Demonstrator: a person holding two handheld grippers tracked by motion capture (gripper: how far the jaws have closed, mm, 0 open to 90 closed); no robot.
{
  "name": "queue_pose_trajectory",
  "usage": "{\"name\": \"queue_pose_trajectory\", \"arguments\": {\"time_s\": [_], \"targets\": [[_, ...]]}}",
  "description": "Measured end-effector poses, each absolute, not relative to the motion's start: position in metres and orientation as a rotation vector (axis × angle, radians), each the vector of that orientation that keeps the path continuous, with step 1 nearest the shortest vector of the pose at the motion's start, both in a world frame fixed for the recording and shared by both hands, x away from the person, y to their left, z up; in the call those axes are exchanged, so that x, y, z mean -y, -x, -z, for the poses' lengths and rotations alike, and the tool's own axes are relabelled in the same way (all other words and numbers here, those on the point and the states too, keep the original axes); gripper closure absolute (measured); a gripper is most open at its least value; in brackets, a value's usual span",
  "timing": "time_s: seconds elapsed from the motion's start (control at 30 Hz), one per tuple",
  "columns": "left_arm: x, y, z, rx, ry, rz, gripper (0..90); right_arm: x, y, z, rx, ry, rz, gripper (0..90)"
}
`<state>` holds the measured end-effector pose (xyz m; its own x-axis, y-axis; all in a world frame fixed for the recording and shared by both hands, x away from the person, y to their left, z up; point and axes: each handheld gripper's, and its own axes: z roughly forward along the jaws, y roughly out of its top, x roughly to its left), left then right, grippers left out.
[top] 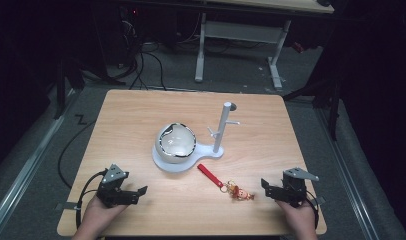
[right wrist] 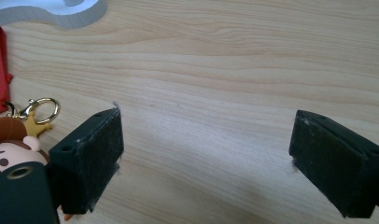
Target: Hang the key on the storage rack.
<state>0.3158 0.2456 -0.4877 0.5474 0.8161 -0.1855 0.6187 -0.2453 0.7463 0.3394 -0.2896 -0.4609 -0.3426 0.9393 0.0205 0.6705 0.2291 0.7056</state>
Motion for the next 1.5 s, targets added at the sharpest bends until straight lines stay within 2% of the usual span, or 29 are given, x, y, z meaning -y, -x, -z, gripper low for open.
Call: {"name": "queue_pose_trajectory", "arguments": {"time_s": [0.3,0.43,0.73,0.93,1.07,1.27,1.37,1.43,1.5], "targets": [[-0.246,-0.316,0.485,-1.173,-1.962,-0.27,14.9,0.279,-0.337,0.459,-2.154,-1.452,-0.906,7.8],[-0.248,-0.318,0.483,-1.184,-1.908,-0.24,16.2,0.274,-0.333,0.456,-2.176,-1.438,-0.941,7.5],[-0.244,-0.308,0.475,-1.131,-1.964,-0.298,15.8,0.25,-0.332,0.447,-2.267,-1.351,-0.992,8.6],[-0.249,-0.302,0.477,-1.124,-1.988,-0.334,16.4,0.218,-0.328,0.446,-2.378,-1.241,-1.001,9.0],[-0.257,-0.3,0.475,-1.156,-1.962,-0.35,16.9,0.198,-0.326,0.457,-2.459,-1.165,-0.91,13.9],[-0.258,-0.301,0.478,-1.154,-1.973,-0.353,17.5,0.194,-0.332,0.471,-2.512,-1.175,-0.82,17.9],[-0.256,-0.303,0.481,-1.155,-1.985,-0.348,17.5,0.196,-0.334,0.478,-2.532,-1.176,-0.779,26.9],[-0.254,-0.303,0.481,-1.146,-1.998,-0.353,17.5,0.197,-0.332,0.477,-2.528,-1.152,-0.801,43.7],[-0.253,-0.302,0.479,-1.135,-1.999,-0.361,17.5,0.195,-0.327,0.474,-2.54,-1.106,-0.804,45.8]]}}
